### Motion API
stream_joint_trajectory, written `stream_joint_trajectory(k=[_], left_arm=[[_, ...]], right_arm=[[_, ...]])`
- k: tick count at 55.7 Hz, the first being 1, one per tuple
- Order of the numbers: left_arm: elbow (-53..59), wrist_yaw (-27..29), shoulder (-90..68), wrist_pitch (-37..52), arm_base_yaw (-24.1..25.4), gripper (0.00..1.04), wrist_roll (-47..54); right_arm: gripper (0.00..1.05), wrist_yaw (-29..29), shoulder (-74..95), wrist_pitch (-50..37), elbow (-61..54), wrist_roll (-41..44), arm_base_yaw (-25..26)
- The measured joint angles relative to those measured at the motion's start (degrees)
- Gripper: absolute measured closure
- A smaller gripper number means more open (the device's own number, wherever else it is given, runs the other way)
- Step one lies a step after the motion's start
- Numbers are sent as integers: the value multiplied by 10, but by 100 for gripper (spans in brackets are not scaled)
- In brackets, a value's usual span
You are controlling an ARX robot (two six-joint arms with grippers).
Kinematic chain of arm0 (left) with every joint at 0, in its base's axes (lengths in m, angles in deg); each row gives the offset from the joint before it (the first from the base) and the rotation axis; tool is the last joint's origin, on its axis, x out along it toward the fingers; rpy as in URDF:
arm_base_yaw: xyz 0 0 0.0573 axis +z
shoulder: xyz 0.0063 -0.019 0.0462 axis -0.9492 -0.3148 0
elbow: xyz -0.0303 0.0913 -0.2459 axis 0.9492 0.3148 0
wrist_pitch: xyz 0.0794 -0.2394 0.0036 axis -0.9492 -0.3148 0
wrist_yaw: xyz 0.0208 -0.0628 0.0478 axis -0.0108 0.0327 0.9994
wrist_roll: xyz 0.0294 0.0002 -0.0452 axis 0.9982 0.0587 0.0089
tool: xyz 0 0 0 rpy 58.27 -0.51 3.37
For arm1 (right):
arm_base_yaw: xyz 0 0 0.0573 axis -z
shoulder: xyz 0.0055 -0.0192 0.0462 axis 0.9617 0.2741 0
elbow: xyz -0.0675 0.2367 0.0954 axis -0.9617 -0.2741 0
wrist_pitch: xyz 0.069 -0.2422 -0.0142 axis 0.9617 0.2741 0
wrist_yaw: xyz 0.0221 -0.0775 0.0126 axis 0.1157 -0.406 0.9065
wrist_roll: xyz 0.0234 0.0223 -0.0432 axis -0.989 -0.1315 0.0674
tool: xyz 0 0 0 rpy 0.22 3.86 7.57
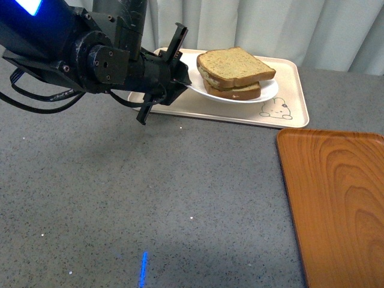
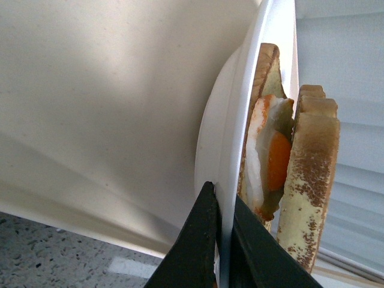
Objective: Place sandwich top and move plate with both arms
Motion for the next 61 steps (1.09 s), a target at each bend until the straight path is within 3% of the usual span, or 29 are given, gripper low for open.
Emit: stream_joint_trajectory(k=[21,38,47,49,61], left_arm=[[-8,16,-3,-32,2,100,14],[31,16,14,-22,6,36,28],[74,4,56,6,14,9,22],[87,1,67,13,17,5,22],[224,38,187,29,52,6,55]], right_arm=[[9,0,0,0,0,0,0],[9,0,0,0,0,0,0],[9,0,0,0,0,0,0],[9,0,0,0,0,0,0],[9,0,0,0,0,0,0]])
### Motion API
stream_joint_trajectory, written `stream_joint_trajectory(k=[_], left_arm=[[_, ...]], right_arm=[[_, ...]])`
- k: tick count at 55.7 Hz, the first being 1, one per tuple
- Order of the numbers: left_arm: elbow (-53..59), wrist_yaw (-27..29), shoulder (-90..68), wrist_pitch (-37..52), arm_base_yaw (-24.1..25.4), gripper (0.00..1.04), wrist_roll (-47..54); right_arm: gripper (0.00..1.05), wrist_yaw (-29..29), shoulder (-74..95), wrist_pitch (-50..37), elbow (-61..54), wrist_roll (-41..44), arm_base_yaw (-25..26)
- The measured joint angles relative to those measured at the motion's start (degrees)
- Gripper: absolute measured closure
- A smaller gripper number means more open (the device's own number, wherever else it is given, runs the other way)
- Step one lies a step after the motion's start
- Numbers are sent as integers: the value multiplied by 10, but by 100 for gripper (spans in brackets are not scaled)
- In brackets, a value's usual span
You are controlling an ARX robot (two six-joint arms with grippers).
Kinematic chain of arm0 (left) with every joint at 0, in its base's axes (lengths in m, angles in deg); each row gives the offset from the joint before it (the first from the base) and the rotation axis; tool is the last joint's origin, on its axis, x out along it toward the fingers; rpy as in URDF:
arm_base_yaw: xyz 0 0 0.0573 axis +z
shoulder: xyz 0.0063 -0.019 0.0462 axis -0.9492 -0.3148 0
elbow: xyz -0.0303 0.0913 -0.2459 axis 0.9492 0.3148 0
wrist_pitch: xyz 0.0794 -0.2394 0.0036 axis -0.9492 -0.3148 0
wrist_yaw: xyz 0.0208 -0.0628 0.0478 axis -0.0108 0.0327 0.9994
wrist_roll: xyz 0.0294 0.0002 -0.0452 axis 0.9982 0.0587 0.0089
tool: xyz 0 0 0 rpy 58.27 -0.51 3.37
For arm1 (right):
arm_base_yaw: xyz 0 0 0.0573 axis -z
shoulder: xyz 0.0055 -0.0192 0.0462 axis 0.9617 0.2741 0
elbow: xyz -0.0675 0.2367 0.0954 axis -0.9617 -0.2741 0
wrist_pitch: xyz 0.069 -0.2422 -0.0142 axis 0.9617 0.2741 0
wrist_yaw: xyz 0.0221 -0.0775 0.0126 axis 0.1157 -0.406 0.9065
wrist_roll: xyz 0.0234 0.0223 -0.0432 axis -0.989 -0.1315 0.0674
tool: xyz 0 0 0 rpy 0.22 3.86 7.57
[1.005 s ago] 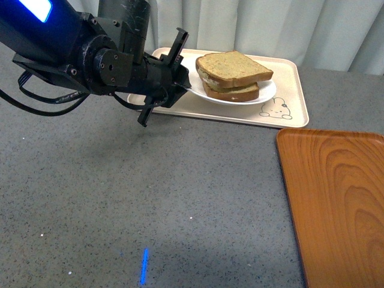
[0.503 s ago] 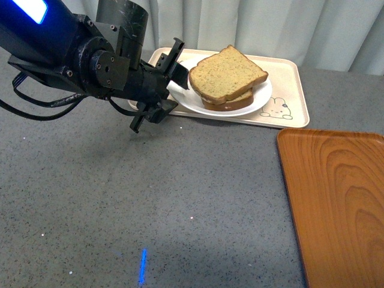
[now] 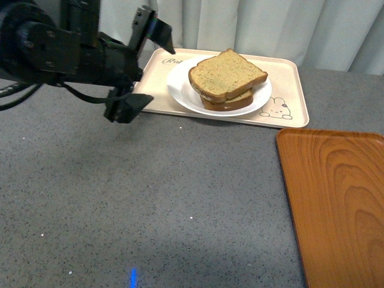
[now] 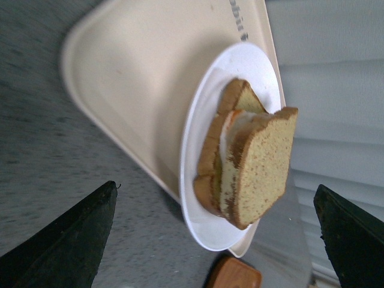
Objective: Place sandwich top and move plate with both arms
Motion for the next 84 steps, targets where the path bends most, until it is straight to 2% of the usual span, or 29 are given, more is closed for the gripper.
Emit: stream_joint_trajectory(k=[15,18,25,32,36,46,51,61,64,69,84], left_arm=[[287,2,217,57,58,7,68],[320,70,199,168,54,17,150],[396,151,181,349,55,37,304],[462,162,240,485,67,59,473],[492,160,284,511,72,70,541],[558,149,385,472,85,101,605],[576,114,430,447,108,101,616],[605,114,519,388,121,101,620],[614,114,557,359,121,101,621],[614,114,657,255,121,101,623],[635,113,800,140,121,101,626]], right_arm=[[9,0,0,0,0,0,0],[9,0,0,0,0,0,0],[9,0,0,0,0,0,0],[9,0,0,0,0,0,0],[9,0,0,0,0,0,0],[9,0,0,0,0,0,0],[9,0,0,0,0,0,0],[9,0,0,0,0,0,0],[9,0,0,0,0,0,0],[9,0,0,0,0,0,0],[9,0,0,0,0,0,0]])
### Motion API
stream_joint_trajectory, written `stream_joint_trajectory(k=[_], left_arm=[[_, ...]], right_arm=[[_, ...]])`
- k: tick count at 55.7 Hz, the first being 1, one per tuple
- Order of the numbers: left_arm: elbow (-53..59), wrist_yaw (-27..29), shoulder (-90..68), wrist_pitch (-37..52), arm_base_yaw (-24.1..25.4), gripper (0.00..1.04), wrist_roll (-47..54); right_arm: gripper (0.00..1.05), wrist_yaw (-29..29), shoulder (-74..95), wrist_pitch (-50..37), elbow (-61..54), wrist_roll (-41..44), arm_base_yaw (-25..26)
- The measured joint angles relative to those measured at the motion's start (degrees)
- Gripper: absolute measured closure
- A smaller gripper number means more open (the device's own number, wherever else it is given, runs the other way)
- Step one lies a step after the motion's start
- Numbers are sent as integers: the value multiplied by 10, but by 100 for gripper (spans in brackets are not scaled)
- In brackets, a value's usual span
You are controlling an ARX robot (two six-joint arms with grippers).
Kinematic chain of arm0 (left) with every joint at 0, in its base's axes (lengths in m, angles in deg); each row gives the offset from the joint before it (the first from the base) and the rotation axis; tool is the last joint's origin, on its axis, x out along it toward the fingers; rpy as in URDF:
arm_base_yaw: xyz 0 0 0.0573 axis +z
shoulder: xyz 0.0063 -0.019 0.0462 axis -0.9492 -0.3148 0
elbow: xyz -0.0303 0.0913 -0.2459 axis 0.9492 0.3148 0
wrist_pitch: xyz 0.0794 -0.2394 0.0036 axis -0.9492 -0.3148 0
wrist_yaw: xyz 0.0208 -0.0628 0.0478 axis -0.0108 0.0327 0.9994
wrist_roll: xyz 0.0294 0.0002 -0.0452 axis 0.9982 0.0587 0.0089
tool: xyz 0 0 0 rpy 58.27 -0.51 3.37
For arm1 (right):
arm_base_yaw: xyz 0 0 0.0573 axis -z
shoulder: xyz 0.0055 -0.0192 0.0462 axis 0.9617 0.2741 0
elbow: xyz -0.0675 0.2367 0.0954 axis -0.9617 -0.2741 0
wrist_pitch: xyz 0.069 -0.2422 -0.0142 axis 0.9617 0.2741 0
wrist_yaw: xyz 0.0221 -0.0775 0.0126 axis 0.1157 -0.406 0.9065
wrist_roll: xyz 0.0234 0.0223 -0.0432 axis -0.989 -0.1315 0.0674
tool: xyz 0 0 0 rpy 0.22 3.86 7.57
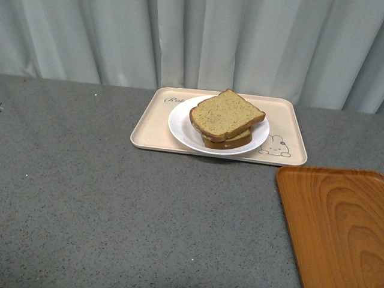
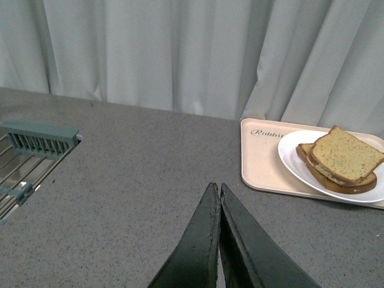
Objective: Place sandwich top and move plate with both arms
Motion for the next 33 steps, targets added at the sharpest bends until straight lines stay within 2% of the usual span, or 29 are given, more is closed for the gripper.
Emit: stream_joint_trajectory(k=[14,33], left_arm=[[0,0,132,-117,0,101,0],[1,0,227,-207,0,101,0]], right_arm=[[9,0,0,0,0,0,0],[9,0,0,0,0,0,0]])
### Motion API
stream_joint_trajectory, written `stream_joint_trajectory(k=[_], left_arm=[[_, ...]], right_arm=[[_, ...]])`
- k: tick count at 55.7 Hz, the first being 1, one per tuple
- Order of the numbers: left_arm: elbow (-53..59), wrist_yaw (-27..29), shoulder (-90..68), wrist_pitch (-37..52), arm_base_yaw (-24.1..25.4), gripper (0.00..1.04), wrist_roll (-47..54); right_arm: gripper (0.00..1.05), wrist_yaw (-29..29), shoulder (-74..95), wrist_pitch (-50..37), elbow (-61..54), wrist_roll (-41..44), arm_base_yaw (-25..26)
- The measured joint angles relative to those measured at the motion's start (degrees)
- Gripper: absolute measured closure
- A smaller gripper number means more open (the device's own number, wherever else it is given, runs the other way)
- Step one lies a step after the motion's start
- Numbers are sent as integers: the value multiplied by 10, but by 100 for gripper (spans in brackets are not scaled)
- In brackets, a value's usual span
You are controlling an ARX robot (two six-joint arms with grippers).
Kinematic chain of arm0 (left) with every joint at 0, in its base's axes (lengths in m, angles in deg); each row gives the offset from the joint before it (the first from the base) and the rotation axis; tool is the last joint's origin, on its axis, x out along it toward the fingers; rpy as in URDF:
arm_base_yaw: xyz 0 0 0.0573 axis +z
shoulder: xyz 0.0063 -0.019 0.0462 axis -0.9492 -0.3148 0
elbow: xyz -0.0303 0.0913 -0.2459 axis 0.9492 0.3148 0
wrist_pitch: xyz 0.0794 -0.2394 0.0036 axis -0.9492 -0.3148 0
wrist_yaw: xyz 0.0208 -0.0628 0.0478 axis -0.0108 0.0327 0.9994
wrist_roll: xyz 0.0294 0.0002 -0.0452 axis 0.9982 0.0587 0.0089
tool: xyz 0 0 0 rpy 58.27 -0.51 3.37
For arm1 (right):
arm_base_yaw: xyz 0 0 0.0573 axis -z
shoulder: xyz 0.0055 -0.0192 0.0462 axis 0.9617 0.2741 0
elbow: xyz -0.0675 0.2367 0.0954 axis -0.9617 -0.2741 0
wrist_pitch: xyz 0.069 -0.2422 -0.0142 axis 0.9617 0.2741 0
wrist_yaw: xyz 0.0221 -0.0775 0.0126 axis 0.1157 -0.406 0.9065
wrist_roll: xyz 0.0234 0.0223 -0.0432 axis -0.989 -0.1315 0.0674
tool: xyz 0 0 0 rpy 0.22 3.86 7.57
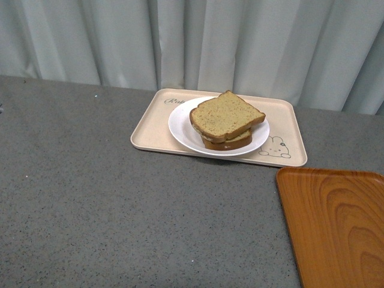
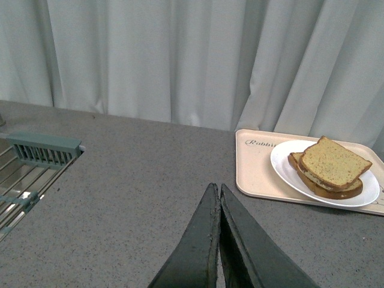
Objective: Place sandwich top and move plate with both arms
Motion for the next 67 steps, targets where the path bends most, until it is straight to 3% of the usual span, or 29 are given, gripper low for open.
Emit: stream_joint_trajectory(k=[33,39,52,67], left_arm=[[0,0,103,-103,0,101,0],[0,0,177,-195,0,101,0],[0,0,200,-204,0,101,0],[0,0,201,-204,0,38,0]], right_arm=[[9,0,0,0,0,0,0],[9,0,0,0,0,0,0],[9,0,0,0,0,0,0],[9,0,0,0,0,0,0]])
